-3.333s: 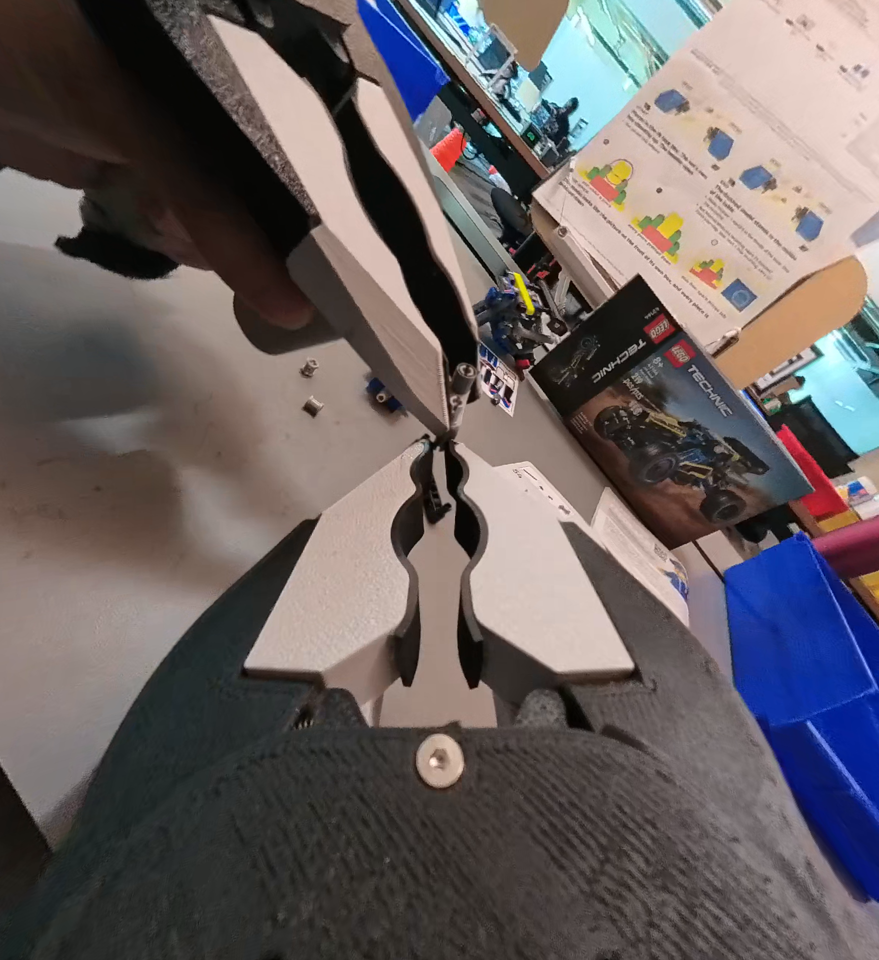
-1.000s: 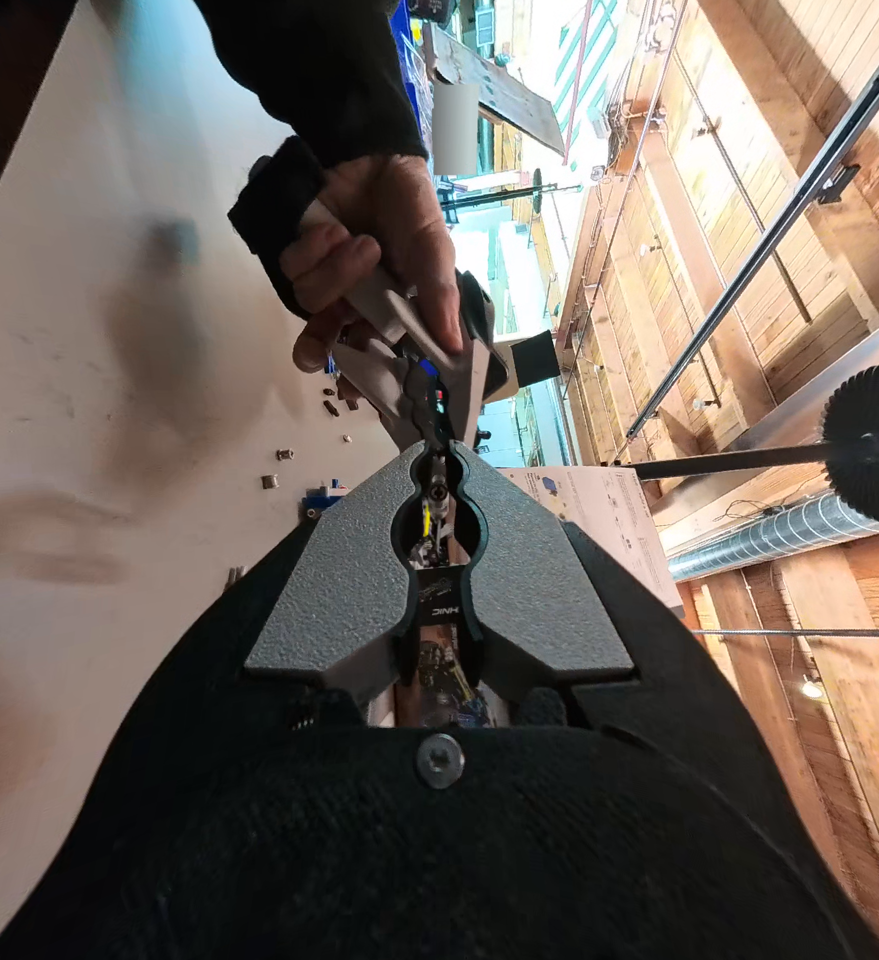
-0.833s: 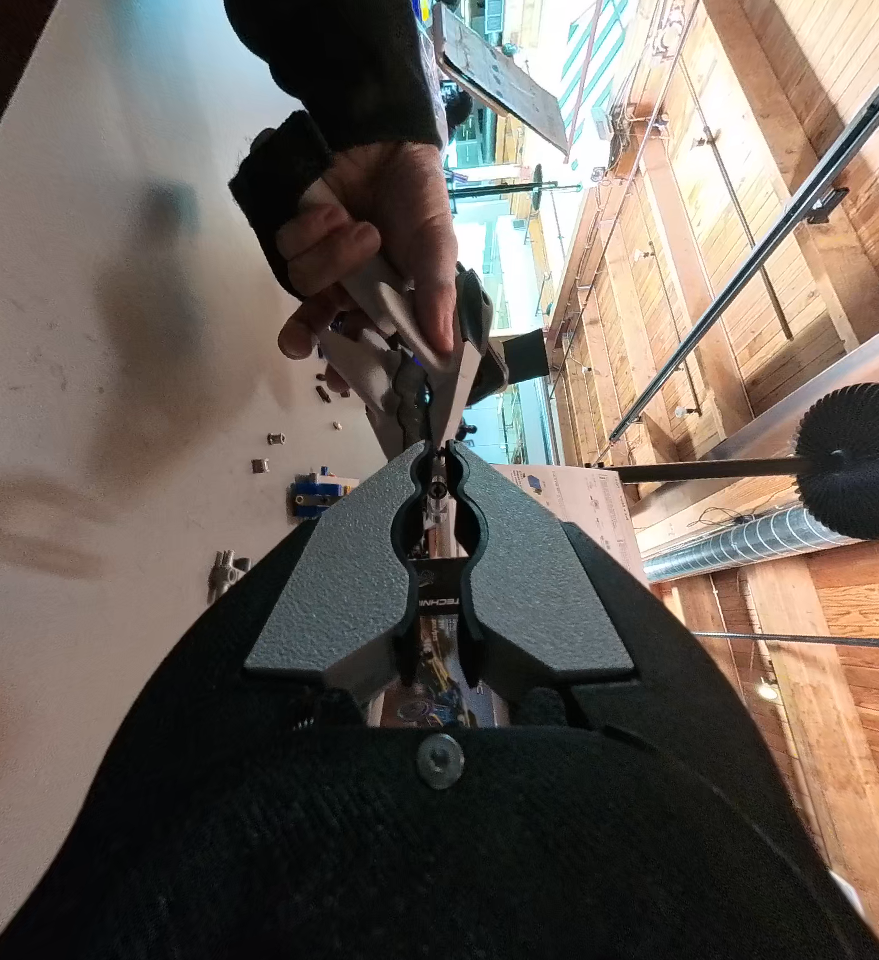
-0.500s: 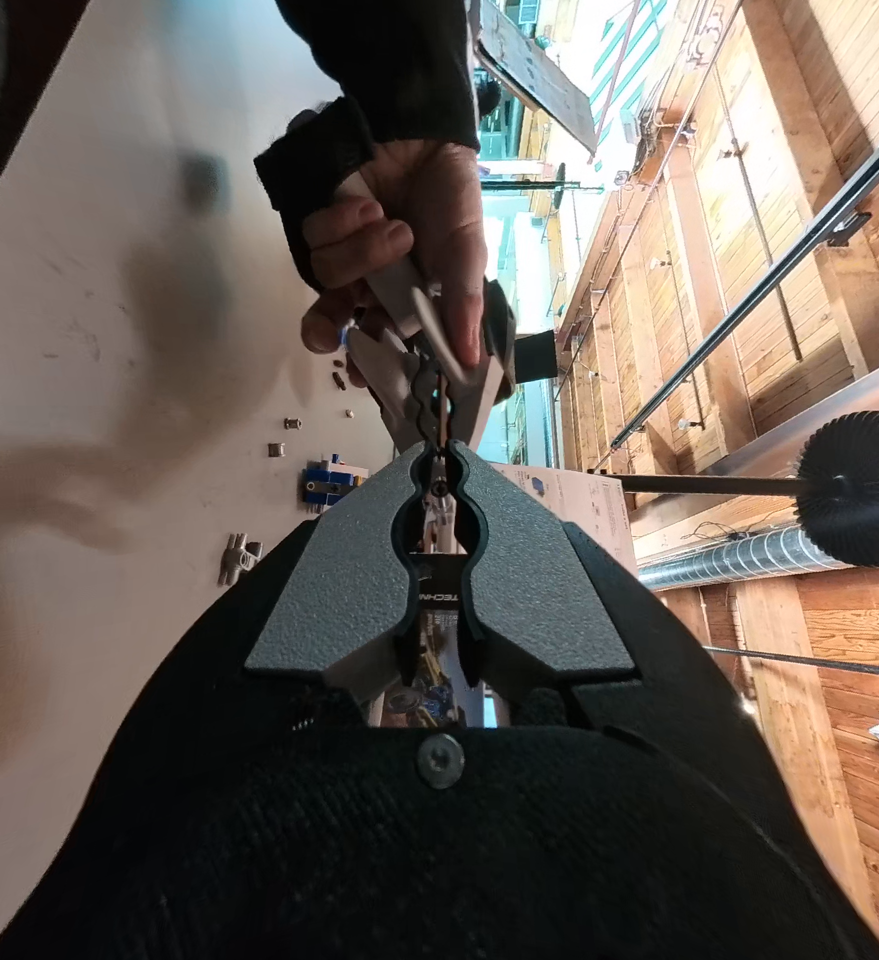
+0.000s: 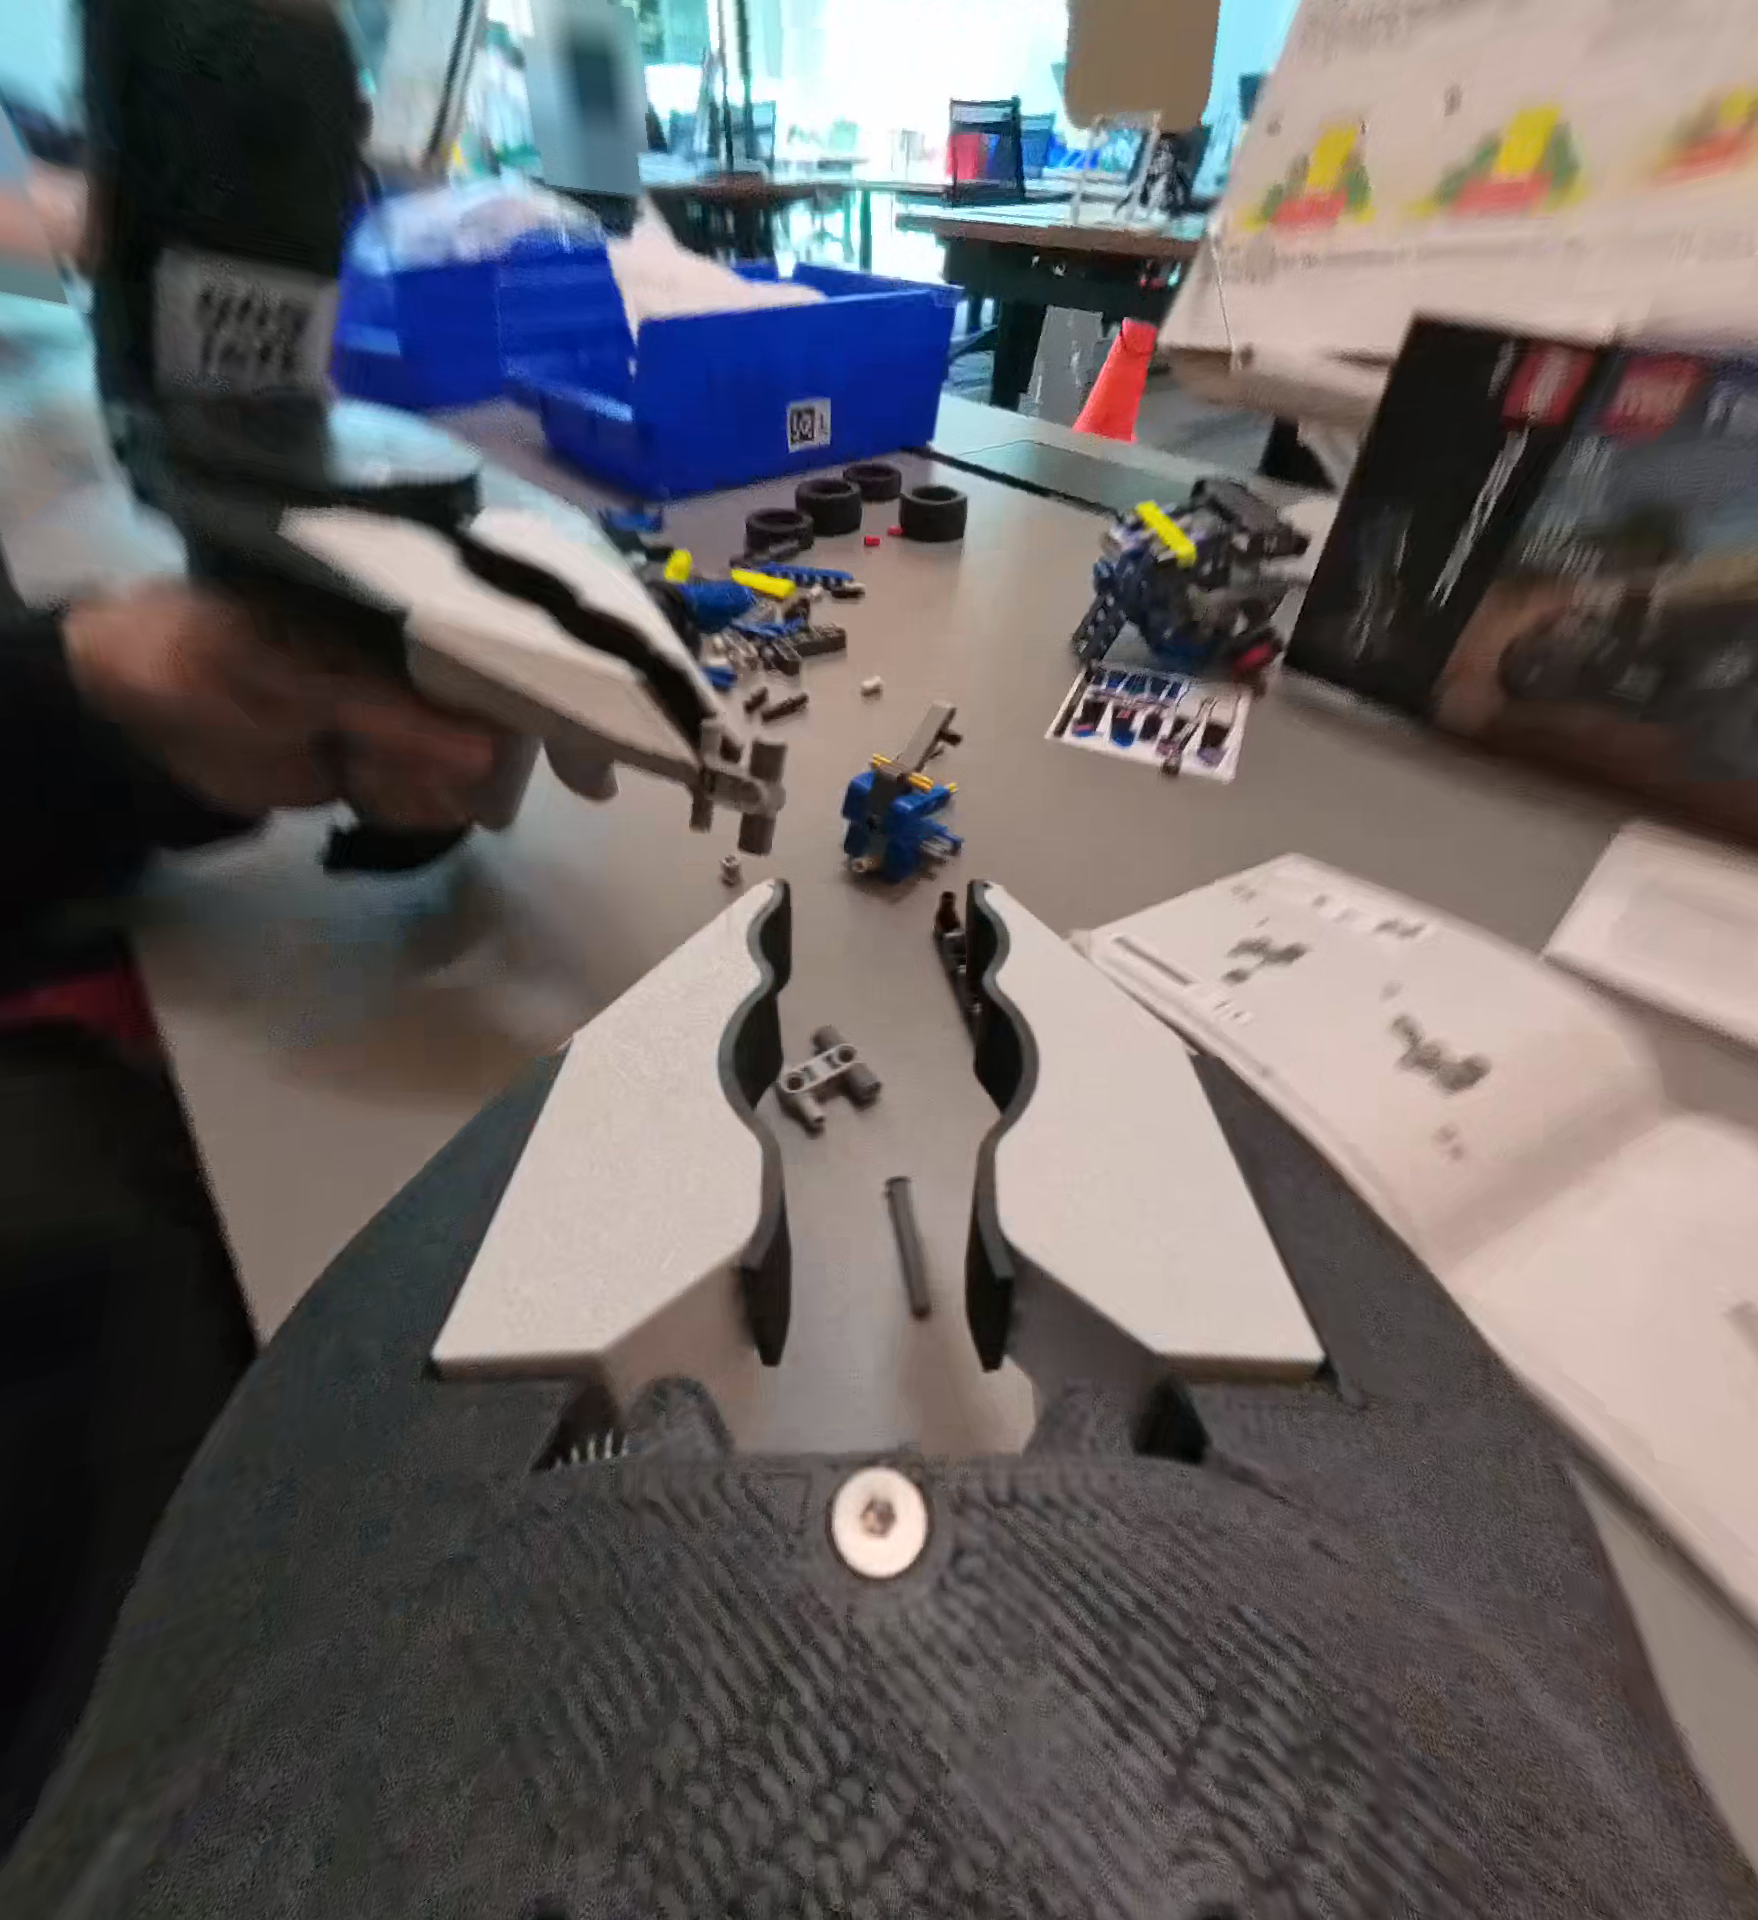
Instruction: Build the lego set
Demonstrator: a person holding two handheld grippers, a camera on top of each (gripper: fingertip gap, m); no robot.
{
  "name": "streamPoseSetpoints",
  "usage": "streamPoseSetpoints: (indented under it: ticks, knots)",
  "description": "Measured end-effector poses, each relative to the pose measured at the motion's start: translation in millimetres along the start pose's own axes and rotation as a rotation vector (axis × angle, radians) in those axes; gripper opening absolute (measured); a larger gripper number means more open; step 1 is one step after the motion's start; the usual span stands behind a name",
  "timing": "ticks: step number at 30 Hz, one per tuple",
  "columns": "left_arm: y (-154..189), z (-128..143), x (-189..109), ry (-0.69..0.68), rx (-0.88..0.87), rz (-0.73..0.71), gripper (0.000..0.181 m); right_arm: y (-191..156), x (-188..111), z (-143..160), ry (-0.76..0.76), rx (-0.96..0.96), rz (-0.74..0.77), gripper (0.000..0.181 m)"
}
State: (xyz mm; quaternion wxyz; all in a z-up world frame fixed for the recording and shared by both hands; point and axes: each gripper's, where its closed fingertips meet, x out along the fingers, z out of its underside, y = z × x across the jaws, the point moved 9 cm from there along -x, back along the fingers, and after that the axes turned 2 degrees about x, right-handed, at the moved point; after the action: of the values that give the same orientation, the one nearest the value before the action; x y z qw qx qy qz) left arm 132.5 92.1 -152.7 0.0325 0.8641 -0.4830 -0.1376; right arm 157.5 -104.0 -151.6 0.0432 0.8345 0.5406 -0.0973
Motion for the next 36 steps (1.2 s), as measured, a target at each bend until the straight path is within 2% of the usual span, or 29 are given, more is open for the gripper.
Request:
streamPoseSetpoints:
  ticks: [2,4,10,12,13,22,26,32,36]
  knots:
    - [11,1,5,0.007,0.103,-0.062,0.004,6,-1,3,0.008,0.147,-0.047,0.032]
    - [18,3,11,0.000,0.183,-0.117,0.004,6,-2,5,0.000,0.191,-0.071,0.026]
    - [34,6,24,0.016,0.333,-0.173,0.004,2,1,7,-0.038,0.138,-0.030,0.019]
    - [38,7,27,0.008,0.364,-0.192,0.004,2,-1,5,0.004,0.138,-0.014,0.015]
    - [40,7,28,0.012,0.375,-0.197,0.004,2,-1,5,0.017,0.145,-0.014,0.011]
    - [41,8,32,-0.014,0.382,-0.226,0.004,2,-2,4,0.038,0.108,-0.012,0.010]
    - [39,8,32,-0.038,0.403,-0.268,0.004,-1,0,5,0.026,0.124,-0.038,0.020]
    - [46,5,36,-0.060,0.476,-0.328,0.004,-10,8,4,0.014,0.092,0.012,0.006]
    - [49,5,36,-0.072,0.513,-0.391,0.004,-14,10,3,0.023,0.107,0.056,0.007]
